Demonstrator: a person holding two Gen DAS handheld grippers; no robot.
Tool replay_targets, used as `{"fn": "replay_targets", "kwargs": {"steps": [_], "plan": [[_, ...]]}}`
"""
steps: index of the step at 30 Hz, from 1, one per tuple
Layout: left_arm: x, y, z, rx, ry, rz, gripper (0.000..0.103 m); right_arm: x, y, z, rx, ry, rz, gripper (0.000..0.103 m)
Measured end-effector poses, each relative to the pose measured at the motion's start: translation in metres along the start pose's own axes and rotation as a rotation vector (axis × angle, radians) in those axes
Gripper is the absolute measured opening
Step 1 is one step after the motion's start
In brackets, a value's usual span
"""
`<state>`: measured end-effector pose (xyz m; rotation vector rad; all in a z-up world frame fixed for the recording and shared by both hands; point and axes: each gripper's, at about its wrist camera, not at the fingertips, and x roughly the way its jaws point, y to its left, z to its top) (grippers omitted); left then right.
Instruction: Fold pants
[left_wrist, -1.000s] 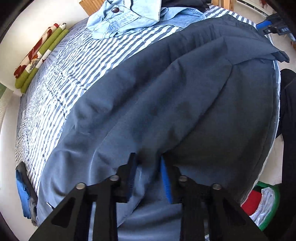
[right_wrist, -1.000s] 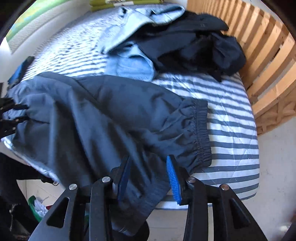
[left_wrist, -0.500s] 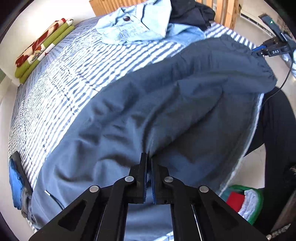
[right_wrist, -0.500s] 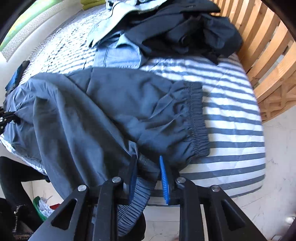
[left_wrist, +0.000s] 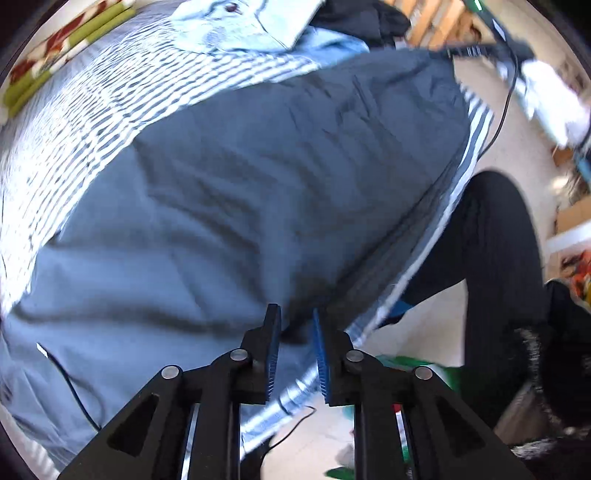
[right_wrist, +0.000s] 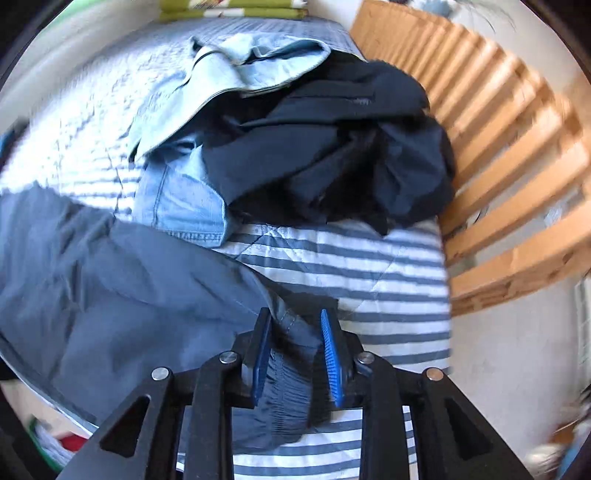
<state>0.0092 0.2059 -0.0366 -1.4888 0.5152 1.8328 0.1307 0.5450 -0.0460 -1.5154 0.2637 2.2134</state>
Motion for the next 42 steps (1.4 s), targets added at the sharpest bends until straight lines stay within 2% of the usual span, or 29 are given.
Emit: {"fn": "replay_targets", "kwargs": {"steps": [3,6,9,11,13,15,16,17,18,21,24,26,28,30,32,35,37,39,40,42], "plan": [[-0.022,0.016,-0.003,-0.027,-0.066,0.026,0.031,-0.012,-0.033,-0.023,0.181,-0.041,0.077,0.036],[-0.024,0.034,0.005,-0.04,-0.09,0.107,0.031,-0.015,-0.05,-0.047,0.304,-0.042,0.114,0.037],[-0.022,0.069,0.004,-0.141,-0.11,0.07,0.031,-0.005,-0.031,-0.059,0.262,-0.002,0.116,0.037],[-0.011,0.073,0.005,-0.151,-0.101,0.07,0.031,0.009,-0.015,-0.061,0.213,0.049,0.067,0.037],[0.004,0.072,0.002,-0.151,-0.1,0.069,0.031,0.019,-0.008,-0.062,0.214,0.073,0.078,0.037],[0.028,0.07,0.007,-0.172,-0.085,0.009,0.031,0.025,-0.003,-0.066,0.214,0.091,0.074,0.035],[0.038,0.069,0.008,-0.177,-0.069,-0.016,0.031,0.027,0.002,-0.065,0.19,0.098,0.037,0.026],[0.046,0.065,0.009,-0.175,-0.06,-0.008,0.031,0.029,0.004,-0.065,0.174,0.11,-0.003,0.024],[0.049,0.06,0.008,-0.169,-0.064,-0.003,0.031,0.03,0.006,-0.063,0.151,0.121,-0.08,0.024],[0.03,0.051,0.003,-0.157,-0.13,-0.028,0.031,0.018,0.023,-0.055,0.054,0.099,-0.215,0.024],[-0.008,0.069,-0.02,-0.216,-0.214,0.025,0.031,-0.015,0.052,-0.041,-0.034,0.011,-0.26,0.03],[-0.036,0.095,-0.046,-0.294,-0.259,0.071,0.032,-0.036,0.071,-0.033,-0.059,-0.038,-0.213,0.033],[-0.065,0.131,-0.076,-0.386,-0.298,0.153,0.037,-0.056,0.101,-0.025,-0.105,-0.089,-0.104,0.033],[-0.089,0.17,-0.11,-0.519,-0.318,0.223,0.043,-0.071,0.145,-0.021,-0.189,-0.132,0.034,0.033],[-0.11,0.215,-0.147,-0.673,-0.34,0.282,0.044,-0.08,0.188,-0.021,-0.268,-0.16,0.134,0.034],[-0.135,0.276,-0.199,-0.879,-0.371,0.374,0.046,-0.079,0.266,-0.018,-0.383,-0.142,0.265,0.034],[-0.142,0.308,-0.227,-1.002,-0.398,0.359,0.049,-0.076,0.314,-0.019,-0.461,-0.124,0.322,0.034],[-0.14,0.34,-0.251,-1.117,-0.409,0.288,0.058,-0.068,0.359,-0.024,-0.551,-0.102,0.347,0.034],[-0.136,0.355,-0.257,-1.169,-0.401,0.262,0.061,-0.063,0.384,-0.027,-0.61,-0.084,0.357,0.034],[-0.126,0.376,-0.264,-1.236,-0.37,0.257,0.064,-0.057,0.423,-0.035,-0.682,-0.066,0.355,0.034]]}}
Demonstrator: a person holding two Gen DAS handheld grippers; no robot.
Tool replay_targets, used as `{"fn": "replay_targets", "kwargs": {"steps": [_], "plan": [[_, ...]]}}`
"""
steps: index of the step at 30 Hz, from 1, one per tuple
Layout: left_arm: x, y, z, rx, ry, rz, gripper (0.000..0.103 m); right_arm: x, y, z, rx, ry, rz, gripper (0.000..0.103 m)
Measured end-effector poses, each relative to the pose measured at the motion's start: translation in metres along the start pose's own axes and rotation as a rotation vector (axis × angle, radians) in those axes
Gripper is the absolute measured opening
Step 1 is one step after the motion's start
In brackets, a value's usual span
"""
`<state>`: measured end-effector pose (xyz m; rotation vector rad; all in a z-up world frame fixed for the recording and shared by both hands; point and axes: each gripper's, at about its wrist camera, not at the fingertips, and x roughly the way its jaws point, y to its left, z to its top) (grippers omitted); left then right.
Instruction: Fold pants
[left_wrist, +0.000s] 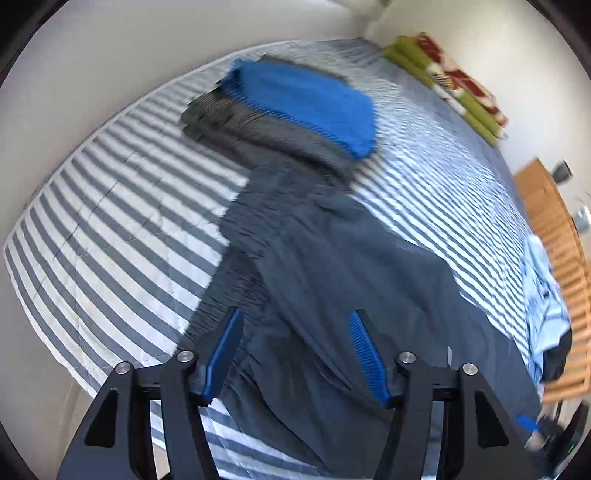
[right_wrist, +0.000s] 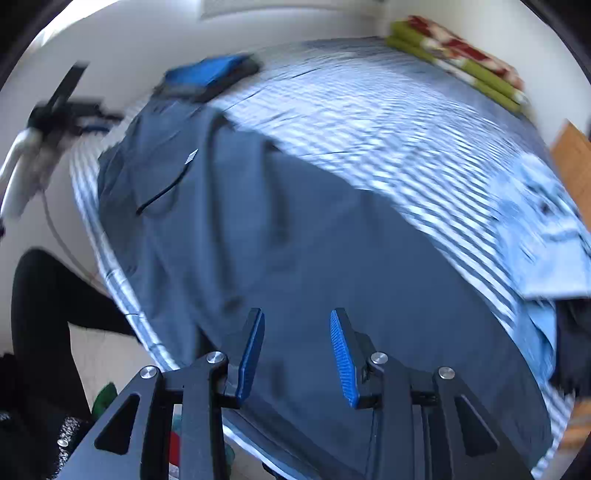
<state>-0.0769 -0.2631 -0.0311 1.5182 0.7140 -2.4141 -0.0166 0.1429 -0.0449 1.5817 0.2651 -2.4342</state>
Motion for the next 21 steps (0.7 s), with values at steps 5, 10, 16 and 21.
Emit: {"fn": "replay_targets", "kwargs": {"steps": [5,10,16,21], "plan": [[0.032,0.01,0.027,-0.099,0.056,0.041,0.064,0.037,0.047,0.025,-0.089,0.042,0.032,0.034],[0.045,0.012,0.041,-0.112,0.054,0.029,0.049,0.06,0.081,0.028,-0.202,0.078,0.051,0.034],[0.05,0.014,0.047,-0.089,0.049,0.042,0.023,0.076,0.087,0.031,-0.284,0.089,0.016,0.034],[0.044,0.003,0.053,-0.042,0.026,0.06,0.02,0.069,0.08,0.037,-0.245,0.075,0.056,0.004]]}}
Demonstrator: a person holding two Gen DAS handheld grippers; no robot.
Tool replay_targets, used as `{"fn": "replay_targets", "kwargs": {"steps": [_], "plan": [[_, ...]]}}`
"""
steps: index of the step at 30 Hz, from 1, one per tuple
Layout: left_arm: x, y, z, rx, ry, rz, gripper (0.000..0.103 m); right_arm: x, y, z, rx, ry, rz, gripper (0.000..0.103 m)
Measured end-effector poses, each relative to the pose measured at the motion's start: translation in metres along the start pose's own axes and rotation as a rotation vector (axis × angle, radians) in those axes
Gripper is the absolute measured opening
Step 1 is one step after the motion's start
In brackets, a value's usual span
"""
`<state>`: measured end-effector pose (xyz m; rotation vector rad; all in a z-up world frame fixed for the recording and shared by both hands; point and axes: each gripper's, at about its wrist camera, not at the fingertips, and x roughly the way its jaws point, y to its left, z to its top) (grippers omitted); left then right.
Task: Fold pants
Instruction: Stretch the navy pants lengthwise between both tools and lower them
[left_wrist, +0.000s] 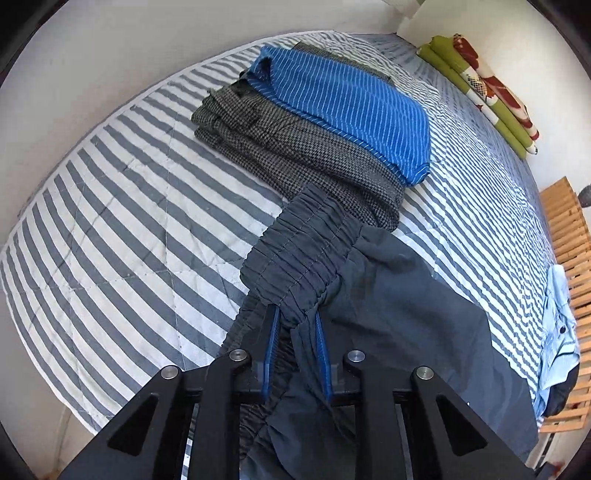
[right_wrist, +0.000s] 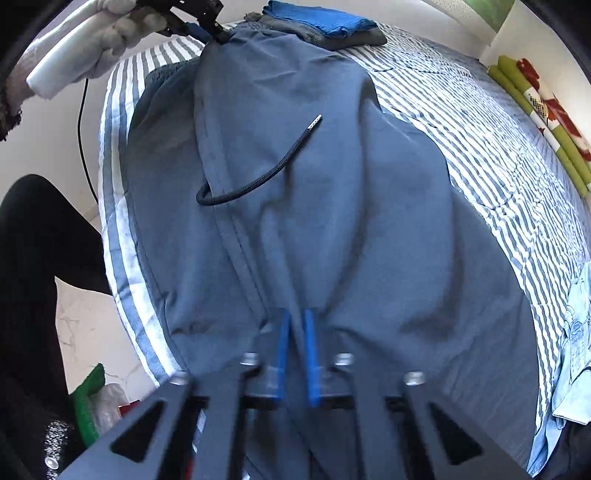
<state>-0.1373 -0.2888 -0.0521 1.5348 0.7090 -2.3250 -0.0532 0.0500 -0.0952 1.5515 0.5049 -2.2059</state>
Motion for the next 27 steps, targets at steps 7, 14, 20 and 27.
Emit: {"fn": "replay_targets", "kwargs": {"steps": [7,14,20,27], "plan": [[-0.01,-0.009,0.001,0.006,-0.019,0.01,0.02,-0.012,0.022,-0.006,-0.07,-0.052,0.045,0.04],[-0.034,-0.009,-0.004,0.035,-0.041,-0.005,0.019,0.009,0.03,-0.002,-0.102,-0.01,-0.073,0.008],[-0.071,0.0,-0.028,0.054,-0.093,-0.036,0.019,-0.031,0.019,-0.008,-0.112,-0.082,-0.1,0.001],[-0.064,0.032,-0.086,0.05,-0.042,-0.039,0.019,-0.037,0.046,-0.034,-0.206,-0.04,-0.05,0.001]]}}
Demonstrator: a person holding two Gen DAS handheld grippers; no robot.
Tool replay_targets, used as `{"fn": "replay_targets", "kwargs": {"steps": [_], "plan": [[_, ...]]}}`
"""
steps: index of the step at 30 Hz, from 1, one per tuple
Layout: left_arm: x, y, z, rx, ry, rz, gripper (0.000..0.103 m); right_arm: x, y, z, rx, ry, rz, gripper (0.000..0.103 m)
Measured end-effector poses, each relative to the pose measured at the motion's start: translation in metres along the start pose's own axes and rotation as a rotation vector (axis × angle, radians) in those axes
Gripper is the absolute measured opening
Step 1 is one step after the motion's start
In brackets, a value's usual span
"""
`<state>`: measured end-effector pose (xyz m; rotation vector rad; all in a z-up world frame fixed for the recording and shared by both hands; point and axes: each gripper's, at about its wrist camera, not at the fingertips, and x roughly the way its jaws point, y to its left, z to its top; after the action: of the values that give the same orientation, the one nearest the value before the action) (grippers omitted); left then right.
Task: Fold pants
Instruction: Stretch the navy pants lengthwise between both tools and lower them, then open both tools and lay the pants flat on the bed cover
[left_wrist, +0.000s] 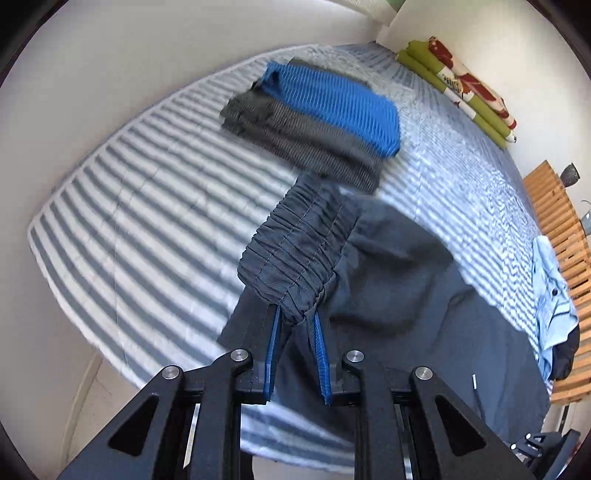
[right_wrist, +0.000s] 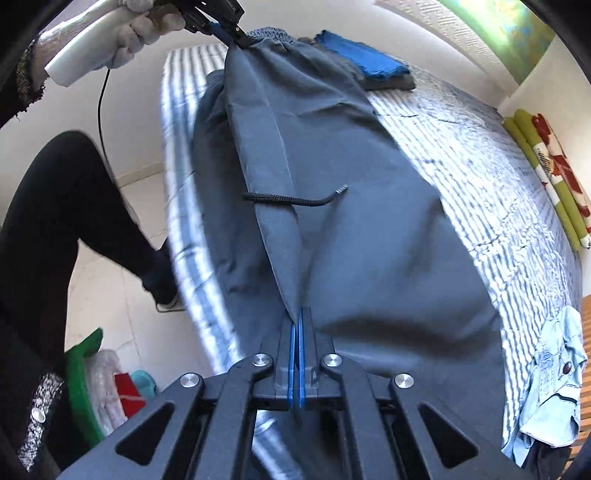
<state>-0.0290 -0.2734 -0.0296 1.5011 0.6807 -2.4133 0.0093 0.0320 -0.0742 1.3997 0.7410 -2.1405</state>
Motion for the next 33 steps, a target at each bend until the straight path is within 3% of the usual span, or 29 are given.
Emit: {"fn": "replay_targets", "kwargs": {"steps": [3,5,10,13,14,15,18,21,25,29,31,32,33], "plan": [[0.011,0.015,-0.017,-0.035,0.044,-0.011,0.018,0.013,0.011,-0.006,-0.048,0.039,-0.002,0.001],[0.008,0.02,-0.024,-0.057,0.047,-0.065,0.017,0.011,0.008,-0.011,-0.048,0.044,0.019,0.001],[-0.002,0.009,-0.043,0.048,0.048,-0.033,0.019,0.004,-0.01,-0.019,0.018,0.048,0.029,0.001],[-0.002,0.016,-0.045,0.056,0.087,-0.032,0.028,0.014,0.001,-0.017,-0.009,0.082,0.028,0.002],[-0.007,0.019,-0.044,0.054,0.087,-0.034,0.037,0.012,0.005,-0.016,-0.03,0.084,0.024,0.004],[-0.014,0.02,-0.043,0.064,0.075,-0.026,0.041,0.007,0.005,-0.017,-0.037,0.077,0.044,0.006],[-0.039,0.007,-0.031,0.14,-0.004,0.036,0.041,-0.023,-0.015,-0.014,0.021,0.014,0.166,0.021],[-0.048,-0.012,-0.007,0.191,-0.063,0.027,0.042,-0.049,-0.056,0.0,0.122,-0.088,0.214,0.026],[-0.017,-0.047,0.023,0.285,-0.055,0.003,0.042,-0.037,-0.119,0.03,0.295,-0.155,0.112,0.031],[0.043,-0.039,0.036,0.265,0.037,0.076,0.043,0.017,-0.152,0.04,0.488,-0.12,0.229,0.031],[0.064,-0.019,0.035,0.242,0.077,0.156,0.049,0.042,-0.136,0.036,0.455,-0.057,0.279,0.031],[0.068,-0.011,0.036,0.235,0.078,0.166,0.059,0.051,-0.125,0.032,0.416,-0.019,0.293,0.031],[0.067,-0.006,0.036,0.218,0.071,0.157,0.06,0.057,-0.116,0.029,0.372,0.014,0.298,0.031]]}}
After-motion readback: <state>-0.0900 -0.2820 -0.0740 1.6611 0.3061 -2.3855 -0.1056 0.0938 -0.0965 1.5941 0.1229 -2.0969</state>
